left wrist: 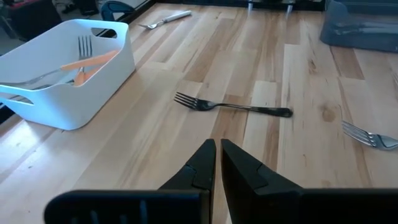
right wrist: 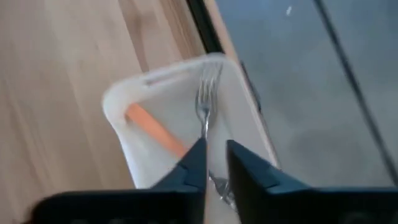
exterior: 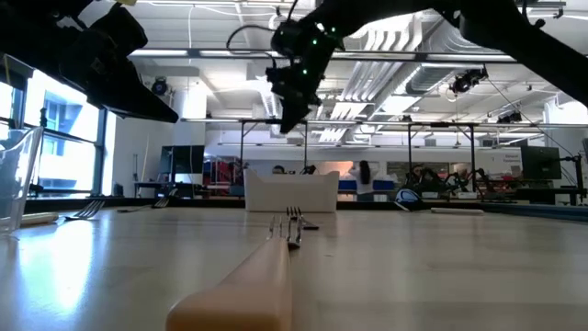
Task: Sort silverware by color (type)
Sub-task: Put the top silver fork into the transparent bin
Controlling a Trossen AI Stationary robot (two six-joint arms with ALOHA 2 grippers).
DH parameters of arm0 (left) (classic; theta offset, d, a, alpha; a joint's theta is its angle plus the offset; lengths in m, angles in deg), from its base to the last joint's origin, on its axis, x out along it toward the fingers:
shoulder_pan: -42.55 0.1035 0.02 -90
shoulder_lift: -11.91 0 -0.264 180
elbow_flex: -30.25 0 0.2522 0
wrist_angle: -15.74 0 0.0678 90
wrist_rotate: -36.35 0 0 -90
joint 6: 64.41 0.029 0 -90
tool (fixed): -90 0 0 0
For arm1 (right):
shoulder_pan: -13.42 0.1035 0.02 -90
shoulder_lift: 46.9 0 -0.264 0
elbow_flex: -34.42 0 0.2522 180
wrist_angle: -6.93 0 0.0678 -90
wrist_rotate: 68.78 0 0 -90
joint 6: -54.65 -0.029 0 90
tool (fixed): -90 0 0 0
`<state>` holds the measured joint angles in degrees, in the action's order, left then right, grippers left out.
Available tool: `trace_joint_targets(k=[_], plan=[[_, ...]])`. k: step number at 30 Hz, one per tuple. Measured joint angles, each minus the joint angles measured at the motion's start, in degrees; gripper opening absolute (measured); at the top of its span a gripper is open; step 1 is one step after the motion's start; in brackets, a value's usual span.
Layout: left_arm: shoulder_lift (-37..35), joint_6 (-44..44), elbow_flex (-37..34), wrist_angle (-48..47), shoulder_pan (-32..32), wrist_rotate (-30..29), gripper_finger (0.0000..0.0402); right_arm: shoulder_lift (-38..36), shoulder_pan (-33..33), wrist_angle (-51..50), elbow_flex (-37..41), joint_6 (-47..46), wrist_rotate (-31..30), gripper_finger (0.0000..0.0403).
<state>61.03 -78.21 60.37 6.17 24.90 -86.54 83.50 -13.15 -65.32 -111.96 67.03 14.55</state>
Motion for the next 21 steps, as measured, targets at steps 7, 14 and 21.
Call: trace_joint_targets(k=[7,14,21], plan=[[0.00,0.01,0.00,0.02,0.02,-2.53,0.0017,-0.99,2.41,9.51,3.13,-0.87,0.06,0.0012],[0.02,0.49,-0.97,1.60,0.00,-2.55,0.0017,-2.67,5.47,30.06,20.95,-3.95,0.83,0.0002],[0.02,0.50,-2.64,5.14,0.02,-2.54,0.0017,-13.43,8.74,52.42,43.42,-7.72,1.12,0.0000]])
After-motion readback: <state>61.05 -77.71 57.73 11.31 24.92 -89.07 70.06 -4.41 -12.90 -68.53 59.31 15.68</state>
